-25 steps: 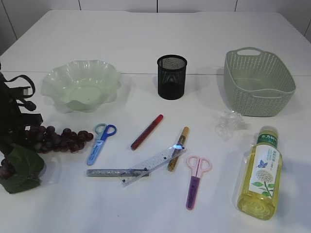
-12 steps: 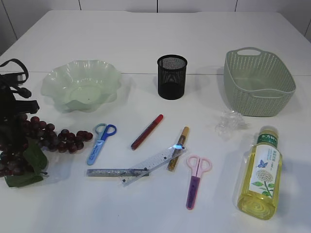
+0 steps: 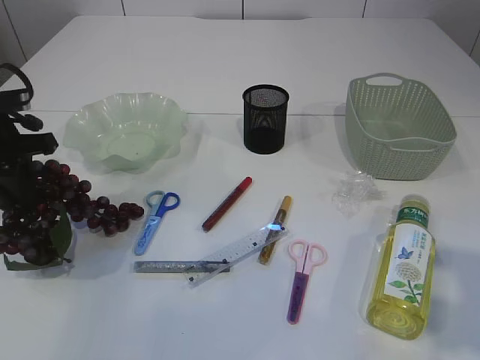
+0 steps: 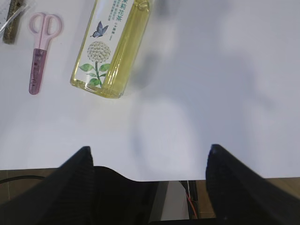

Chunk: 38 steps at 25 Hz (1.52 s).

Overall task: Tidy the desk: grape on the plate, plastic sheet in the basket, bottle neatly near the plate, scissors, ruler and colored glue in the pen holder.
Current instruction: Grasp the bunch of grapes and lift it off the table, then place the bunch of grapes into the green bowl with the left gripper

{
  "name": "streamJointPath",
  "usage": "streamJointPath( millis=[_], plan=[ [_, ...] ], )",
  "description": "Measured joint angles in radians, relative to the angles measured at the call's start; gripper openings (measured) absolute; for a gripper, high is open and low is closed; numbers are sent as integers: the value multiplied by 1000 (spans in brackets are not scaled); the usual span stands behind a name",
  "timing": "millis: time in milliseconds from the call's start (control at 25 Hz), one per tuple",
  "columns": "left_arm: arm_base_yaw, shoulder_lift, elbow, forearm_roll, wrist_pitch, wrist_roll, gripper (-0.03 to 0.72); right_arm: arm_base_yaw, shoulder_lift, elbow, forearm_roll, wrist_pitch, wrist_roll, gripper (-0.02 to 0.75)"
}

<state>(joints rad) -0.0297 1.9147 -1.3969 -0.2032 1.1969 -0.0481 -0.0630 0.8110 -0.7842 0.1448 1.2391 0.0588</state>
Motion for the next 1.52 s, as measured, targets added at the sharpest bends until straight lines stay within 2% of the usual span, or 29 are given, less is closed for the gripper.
streamJointPath(
  millis=[1240, 1520],
  plan=[
    [0, -209, 0, -64, 20, 20, 77, 0, 0, 0, -6, 3, 0, 576],
    [0, -219, -90, -68, 27, 22, 78, 0, 1, 0, -8, 3, 0, 576]
  ],
)
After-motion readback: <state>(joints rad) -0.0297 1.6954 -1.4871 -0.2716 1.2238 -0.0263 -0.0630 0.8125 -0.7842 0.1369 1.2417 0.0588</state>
